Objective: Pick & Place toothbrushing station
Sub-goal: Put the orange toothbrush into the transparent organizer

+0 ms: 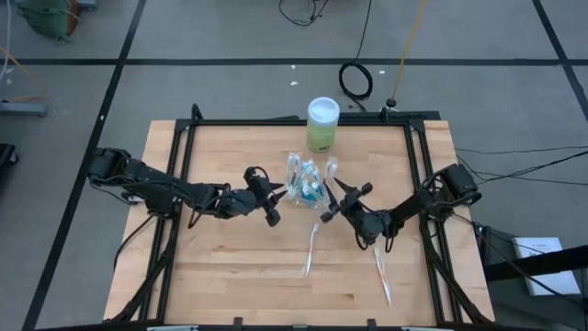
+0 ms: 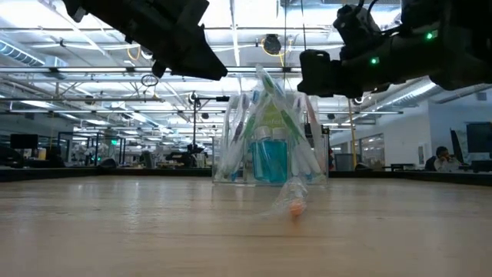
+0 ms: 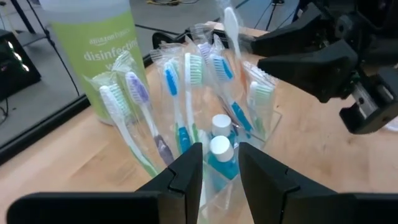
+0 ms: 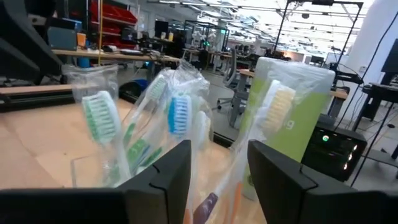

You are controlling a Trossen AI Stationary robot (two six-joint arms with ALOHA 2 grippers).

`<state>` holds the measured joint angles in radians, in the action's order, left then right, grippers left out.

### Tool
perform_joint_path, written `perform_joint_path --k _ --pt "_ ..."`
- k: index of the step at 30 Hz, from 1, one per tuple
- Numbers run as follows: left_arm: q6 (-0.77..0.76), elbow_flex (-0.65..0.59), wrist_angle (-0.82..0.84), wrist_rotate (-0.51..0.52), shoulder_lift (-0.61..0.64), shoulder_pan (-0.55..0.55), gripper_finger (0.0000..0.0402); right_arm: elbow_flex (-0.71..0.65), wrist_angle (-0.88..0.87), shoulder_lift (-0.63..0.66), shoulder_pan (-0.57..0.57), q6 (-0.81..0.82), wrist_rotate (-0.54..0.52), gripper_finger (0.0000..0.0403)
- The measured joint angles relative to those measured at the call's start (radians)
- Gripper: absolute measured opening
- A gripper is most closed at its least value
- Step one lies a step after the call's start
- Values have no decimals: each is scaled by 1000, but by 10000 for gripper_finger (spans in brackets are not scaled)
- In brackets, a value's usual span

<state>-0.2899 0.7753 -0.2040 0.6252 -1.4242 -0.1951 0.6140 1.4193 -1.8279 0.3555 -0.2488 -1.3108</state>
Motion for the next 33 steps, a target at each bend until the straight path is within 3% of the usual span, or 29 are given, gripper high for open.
perform_joint_path --k 3,9,13,19,24,27,33 --pt "-27 0 -1 -8 0 0 111 0 -51 -1 7 78 5 153" --pt "-48 0 -1 -73 0 0 111 0 -231 -1 7 424 7 155" --pt "-60 0 -1 -85 0 -1 111 0 -242 -1 7 570 93 157" --pt "-92 0 -1 -92 0 -9 111 0 -237 44 29 455 103 157" --pt "-108 0 -2 -219 0 -19 111 0 -264 150 89 293 107 157" --pt "-115 0 -21 -305 -5 -28 111 0 -329 226 122 238 105 157" --pt "-173 1 -166 -320 -79 -82 111 0 -499 373 150 211 106 157"
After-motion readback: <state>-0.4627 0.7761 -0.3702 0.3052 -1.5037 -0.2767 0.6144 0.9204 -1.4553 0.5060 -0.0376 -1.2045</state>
